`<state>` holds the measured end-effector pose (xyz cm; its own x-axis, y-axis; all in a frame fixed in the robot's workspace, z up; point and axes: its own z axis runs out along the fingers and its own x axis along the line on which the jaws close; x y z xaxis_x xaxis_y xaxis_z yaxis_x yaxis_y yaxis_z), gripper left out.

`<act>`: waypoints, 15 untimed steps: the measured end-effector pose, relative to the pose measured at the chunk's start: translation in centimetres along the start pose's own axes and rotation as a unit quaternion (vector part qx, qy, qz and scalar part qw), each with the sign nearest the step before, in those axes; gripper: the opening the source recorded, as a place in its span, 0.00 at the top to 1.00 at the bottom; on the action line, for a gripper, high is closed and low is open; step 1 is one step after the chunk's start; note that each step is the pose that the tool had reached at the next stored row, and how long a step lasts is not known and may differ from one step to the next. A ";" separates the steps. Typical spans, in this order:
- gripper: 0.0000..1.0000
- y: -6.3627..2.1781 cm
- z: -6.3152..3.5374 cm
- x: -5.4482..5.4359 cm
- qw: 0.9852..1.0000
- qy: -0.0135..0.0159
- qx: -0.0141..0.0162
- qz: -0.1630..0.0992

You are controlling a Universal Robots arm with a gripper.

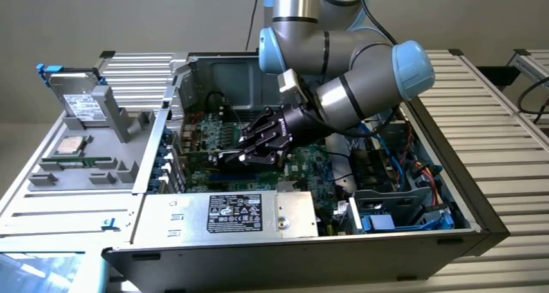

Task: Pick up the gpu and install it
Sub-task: 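Insert the gpu into the slot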

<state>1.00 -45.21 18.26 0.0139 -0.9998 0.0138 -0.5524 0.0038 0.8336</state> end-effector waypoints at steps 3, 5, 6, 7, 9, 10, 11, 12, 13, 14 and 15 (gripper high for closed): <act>0.72 0.00 0.01 0.0 1.000 0.000 0.000 0.000; 0.72 -0.01 0.02 0.0 1.000 0.000 0.000 0.000; 0.72 -0.01 0.02 0.0 1.000 0.000 0.000 0.000; 0.72 -0.01 0.02 0.0 1.000 0.000 0.000 0.000; 0.72 -0.01 0.02 0.0 1.000 0.000 0.000 0.000; 0.72 -0.01 0.02 0.0 1.000 0.000 0.000 0.000; 0.72 -0.03 0.04 0.0 1.000 0.000 0.000 0.000; 0.72 -0.05 0.05 0.0 1.000 0.000 0.000 0.000; 0.72 -0.04 0.04 0.0 1.000 0.000 0.000 0.000; 0.72 -0.04 0.05 0.0 1.000 0.000 0.000 0.000; 0.72 -0.04 0.05 0.0 1.000 0.000 0.000 0.000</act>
<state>0.98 -45.26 18.20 0.0138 -0.9998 0.0131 -0.5525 0.0033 0.8335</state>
